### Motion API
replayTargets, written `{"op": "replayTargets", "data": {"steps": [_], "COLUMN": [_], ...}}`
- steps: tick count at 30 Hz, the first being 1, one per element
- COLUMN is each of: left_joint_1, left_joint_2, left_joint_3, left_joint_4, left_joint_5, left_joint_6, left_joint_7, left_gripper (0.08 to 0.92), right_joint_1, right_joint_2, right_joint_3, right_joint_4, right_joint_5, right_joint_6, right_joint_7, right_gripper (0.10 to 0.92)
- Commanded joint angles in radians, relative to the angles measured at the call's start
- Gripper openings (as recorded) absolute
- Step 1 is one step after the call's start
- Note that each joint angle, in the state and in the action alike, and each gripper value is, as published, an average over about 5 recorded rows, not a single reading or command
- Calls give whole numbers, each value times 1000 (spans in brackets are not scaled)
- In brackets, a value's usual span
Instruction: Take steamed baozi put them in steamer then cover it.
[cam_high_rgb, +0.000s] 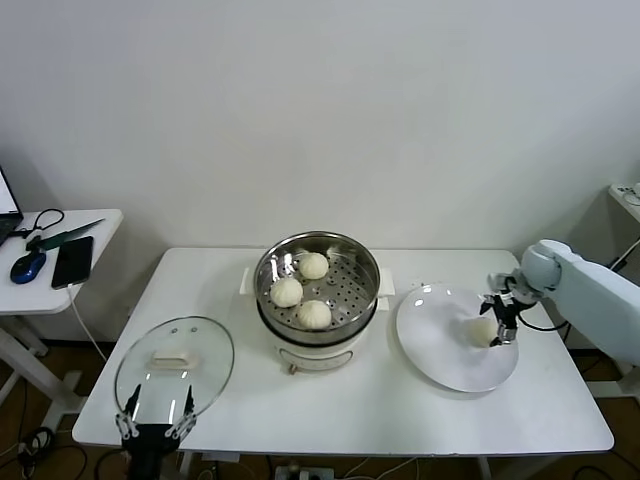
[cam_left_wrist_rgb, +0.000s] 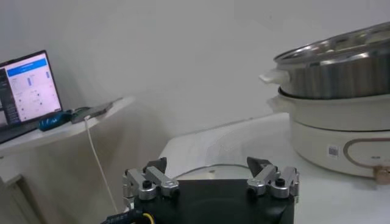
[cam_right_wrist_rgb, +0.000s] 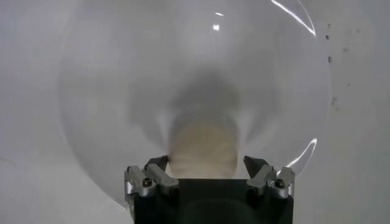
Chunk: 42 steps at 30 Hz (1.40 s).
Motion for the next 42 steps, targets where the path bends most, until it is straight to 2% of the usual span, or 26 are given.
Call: {"op": "replayTargets", "data": {"steps": [1,14,18,22,27,34,42], "left_joint_1": [5,6,11,13,9,-7,4], "left_joint_2": [0,0,1,1,3,2,-1], "left_joint_3": [2,-2,-2,5,16,40,58], "left_joint_4": [0,0,2,3,6,12,22], "left_joint_5": [31,53,52,53,56,60,74], "left_joint_6": [1,-5,-6,-5,-5,-4,-19], "left_joint_7": [15,16,15,20,22,23,22], "left_gripper": [823,823,823,823,823,823,823], "right_joint_1": [-3,60,104,232,498,794,862], "right_joint_2": [32,29,15,11,55,201,385], "right_joint_3": [-10,-82,-113,-217,-462,-725,-806], "right_joint_4": [-48,-43,-20,15,63,84,110], "right_joint_5": [-16,52,118,233,454,728,917], "right_joint_6": [12,5,-13,-33,-57,-73,-141], "right_joint_7": [-6,-16,-15,-11,-9,-9,20], "right_gripper": [822,716,702,700,704,704,704]}}
